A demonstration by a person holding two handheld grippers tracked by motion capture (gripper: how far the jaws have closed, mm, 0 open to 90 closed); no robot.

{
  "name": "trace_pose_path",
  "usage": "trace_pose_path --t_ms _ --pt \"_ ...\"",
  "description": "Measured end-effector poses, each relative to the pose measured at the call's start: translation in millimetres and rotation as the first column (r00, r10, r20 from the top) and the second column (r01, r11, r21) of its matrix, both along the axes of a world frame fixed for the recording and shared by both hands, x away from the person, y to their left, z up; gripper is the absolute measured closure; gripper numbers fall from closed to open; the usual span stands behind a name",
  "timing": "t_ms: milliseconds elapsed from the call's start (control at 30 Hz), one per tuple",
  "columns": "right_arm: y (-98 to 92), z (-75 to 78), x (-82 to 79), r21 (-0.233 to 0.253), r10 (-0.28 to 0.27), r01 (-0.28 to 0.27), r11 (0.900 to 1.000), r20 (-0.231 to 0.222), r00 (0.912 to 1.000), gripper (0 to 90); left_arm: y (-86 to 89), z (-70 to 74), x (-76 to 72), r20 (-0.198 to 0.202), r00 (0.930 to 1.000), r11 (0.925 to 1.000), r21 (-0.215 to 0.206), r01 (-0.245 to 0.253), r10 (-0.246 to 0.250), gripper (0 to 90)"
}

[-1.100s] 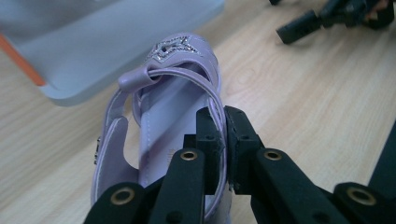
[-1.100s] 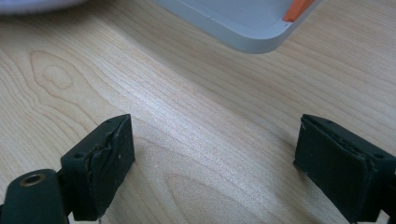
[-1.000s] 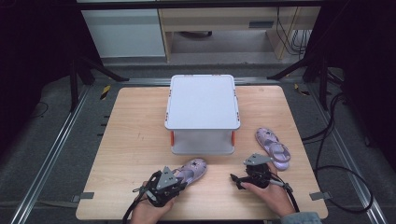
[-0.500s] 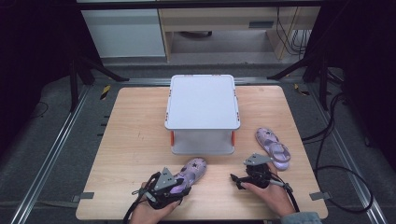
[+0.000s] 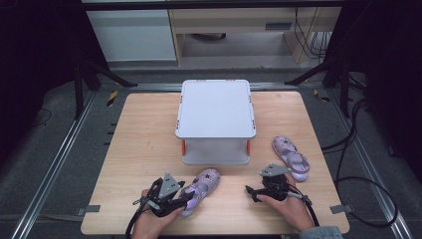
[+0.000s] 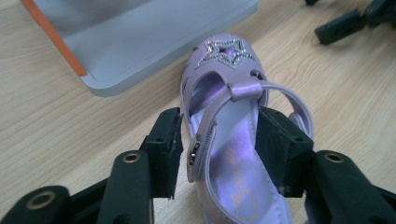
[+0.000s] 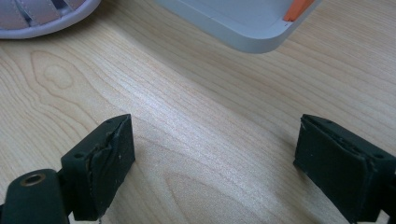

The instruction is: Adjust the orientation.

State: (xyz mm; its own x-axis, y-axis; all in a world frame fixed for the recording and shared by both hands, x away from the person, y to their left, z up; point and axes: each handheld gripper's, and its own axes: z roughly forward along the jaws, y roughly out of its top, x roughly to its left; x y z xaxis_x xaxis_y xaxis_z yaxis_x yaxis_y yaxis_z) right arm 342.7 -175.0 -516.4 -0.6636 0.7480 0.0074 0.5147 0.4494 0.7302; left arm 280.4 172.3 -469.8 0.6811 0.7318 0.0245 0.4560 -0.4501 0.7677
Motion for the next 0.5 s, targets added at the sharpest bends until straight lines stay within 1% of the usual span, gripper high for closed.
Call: trace_pose_path --t_ms 100,200,267,367,400,433,500 --pt "-0.1 0.0 0.1 0.0 0.001 -0.001 1.0 0.001 1.0 12.0 -0.3 -4.0 4.1 -0.006 0.9997 0.9997 0.01 -0.024 0.024 49.4" --pt "0.0 0.0 0.0 0.0 0.001 -0.001 1.0 0.0 1.0 12.0 2.1 -8.0 9.1 -0.04 0.9982 0.999 0.004 -0.046 0.046 51.4" --pt "-0.1 0.0 0.0 0.0 0.001 -0.001 1.0 0.0 1.0 12.0 2.8 -9.8 10.3 -0.061 0.9973 0.9992 0.003 -0.041 0.041 55.2" --pt "-0.2 0.0 0.1 0.0 0.002 -0.002 1.0 0.001 1.0 12.0 2.2 -11.9 10.5 -0.088 0.9956 0.9994 0.016 -0.03 0.031 62.1" --pt "-0.1 0.0 0.1 0.0 0.002 -0.002 1.0 0.0 1.0 12.0 2.1 -12.7 11.0 -0.096 0.9949 0.9995 0.011 -0.029 0.03 65.0" --pt "-0.2 0.0 0.1 0.0 0.004 -0.004 1.0 0.0 1.0 12.0 2.3 -12.9 11.8 -0.103 0.9942 0.9995 0.011 -0.03 0.031 69.7" --pt "-0.5 0.1 0.2 0.0 0.007 -0.007 1.0 0.0 1.0 12.4 4.4 -11.1 14.0 -0.108 0.9935 0.9994 0.002 -0.036 0.036 76.3"
